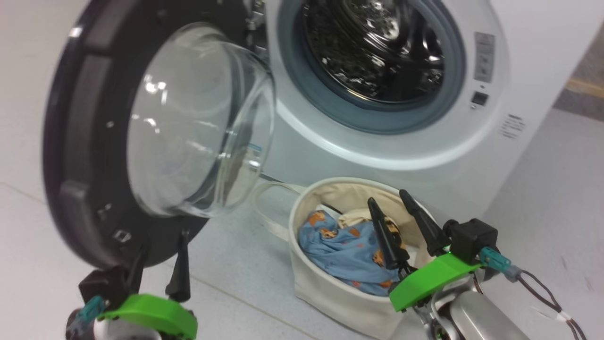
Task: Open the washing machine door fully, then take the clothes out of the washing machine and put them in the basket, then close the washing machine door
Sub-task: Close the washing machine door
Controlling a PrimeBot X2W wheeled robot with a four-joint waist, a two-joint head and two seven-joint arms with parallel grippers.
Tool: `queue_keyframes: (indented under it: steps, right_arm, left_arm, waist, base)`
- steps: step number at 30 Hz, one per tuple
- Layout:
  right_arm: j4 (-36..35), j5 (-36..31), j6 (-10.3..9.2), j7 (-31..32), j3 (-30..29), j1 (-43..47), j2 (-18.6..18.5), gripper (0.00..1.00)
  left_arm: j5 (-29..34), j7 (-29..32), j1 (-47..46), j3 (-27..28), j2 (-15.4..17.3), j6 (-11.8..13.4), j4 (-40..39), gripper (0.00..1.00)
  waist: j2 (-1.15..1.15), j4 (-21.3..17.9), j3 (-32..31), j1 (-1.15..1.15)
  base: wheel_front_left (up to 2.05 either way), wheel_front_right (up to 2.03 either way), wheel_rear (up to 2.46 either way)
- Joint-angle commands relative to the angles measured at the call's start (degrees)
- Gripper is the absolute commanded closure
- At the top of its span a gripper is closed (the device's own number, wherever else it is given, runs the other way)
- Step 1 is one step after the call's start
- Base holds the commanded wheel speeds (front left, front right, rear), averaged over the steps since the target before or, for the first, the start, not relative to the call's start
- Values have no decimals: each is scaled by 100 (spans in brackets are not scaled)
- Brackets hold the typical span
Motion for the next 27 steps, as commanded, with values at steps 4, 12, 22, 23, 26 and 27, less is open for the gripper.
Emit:
queue_keyframes:
  steps: [4,12,22,23,26,27]
  right_arm:
    - [-137,101,23,-18,141,-48,40,0]
    - [-131,146,23,-34,181,-17,11,0]
    - [-151,199,23,-67,261,-27,22,0]
    - [-147,205,23,-70,272,-21,18,0]
    - [-142,219,23,-78,310,-25,13,0]
    - [-142,222,23,-81,316,-29,11,0]
  left_arm:
    - [-72,-46,6,315,214,59,-230,0]
    - [-110,-9,272,405,364,165,-438,0]
    - [-170,32,426,532,474,309,-719,0]
    - [-172,36,440,543,489,319,-746,0]
    - [-179,63,472,552,525,339,-812,0]
    - [-186,70,480,557,529,348,-830,0]
  waist:
    - [0,315,-161,0]
    - [0,740,-256,0]
    - [0,1023,-237,0]
    - [0,1041,-240,0]
    - [0,1069,-237,0]
    - [0,1072,-234,0]
  base:
    - [0,0,0]
    - [0,0,0]
    - [0,0,0]
    - [0,0,0]
    - [0,0,0]
    - [0,0,0]
